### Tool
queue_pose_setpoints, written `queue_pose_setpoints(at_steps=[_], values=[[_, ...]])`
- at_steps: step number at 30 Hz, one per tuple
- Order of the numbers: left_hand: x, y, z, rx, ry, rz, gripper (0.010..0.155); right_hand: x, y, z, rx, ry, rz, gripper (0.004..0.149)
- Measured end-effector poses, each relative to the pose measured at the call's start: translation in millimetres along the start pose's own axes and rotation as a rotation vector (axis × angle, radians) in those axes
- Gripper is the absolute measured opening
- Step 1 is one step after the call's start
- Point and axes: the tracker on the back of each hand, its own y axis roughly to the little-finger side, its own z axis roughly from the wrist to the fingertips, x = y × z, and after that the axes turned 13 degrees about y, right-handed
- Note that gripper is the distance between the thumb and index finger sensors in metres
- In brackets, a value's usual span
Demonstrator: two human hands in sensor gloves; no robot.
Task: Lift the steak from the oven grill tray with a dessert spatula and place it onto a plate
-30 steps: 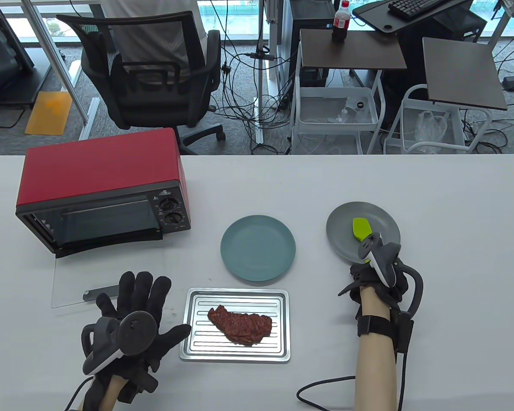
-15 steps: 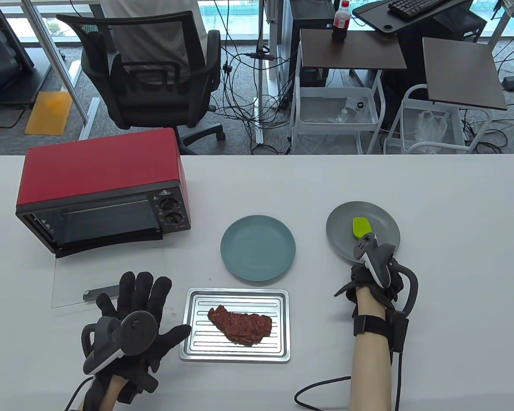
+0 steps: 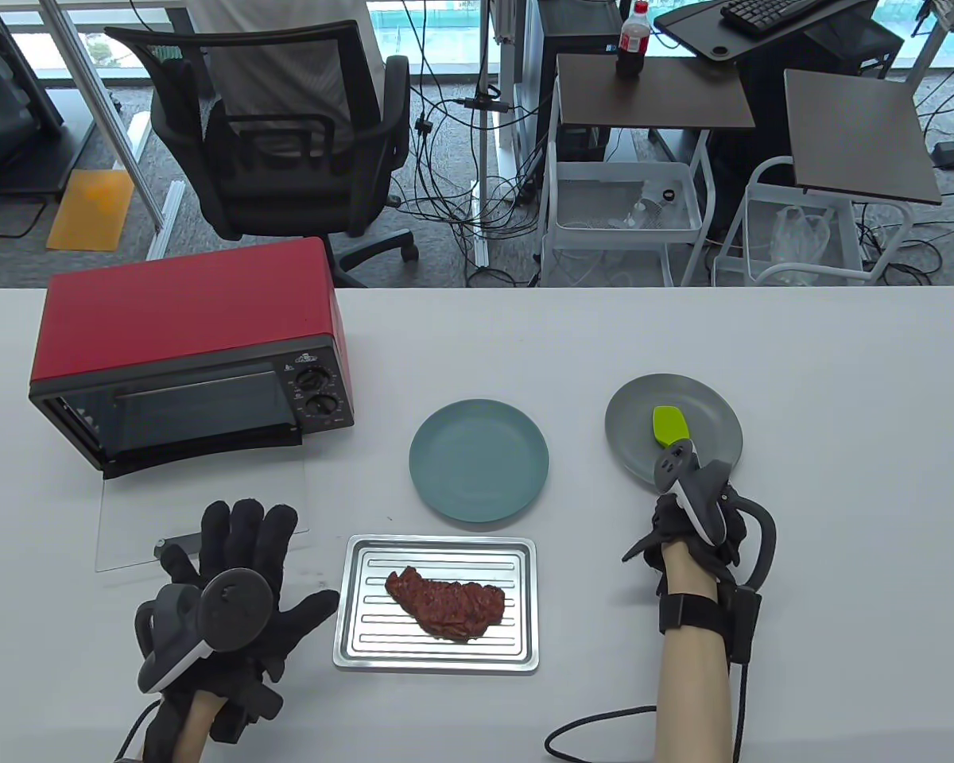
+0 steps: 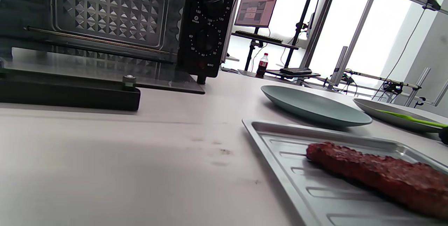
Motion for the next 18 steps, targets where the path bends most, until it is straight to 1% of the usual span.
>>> queue_pose_setpoints(at_steps=[3,5,9,13,15,18], values=[[1,1,2,-0.005,0.018,0.001,0.101,12,5,-1,0.011,0.021,0.036,0.046],[2,1,3,-0.006,0.023,-0.001,0.101,25,10,-2,0.035,0.056,0.059,0.045],[4,0,3,-0.004,0.036,0.002,0.101,59,17,-8,0.109,0.148,0.079,0.045],[8,-2,6,0.002,0.066,0.011,0.101,94,25,-20,0.190,0.227,0.108,0.045],[10,-3,7,0.004,0.081,0.007,0.101,107,29,-28,0.225,0.258,0.124,0.045],[13,-4,9,0.008,0.109,0.010,0.101,119,33,-40,0.271,0.300,0.157,0.045]])
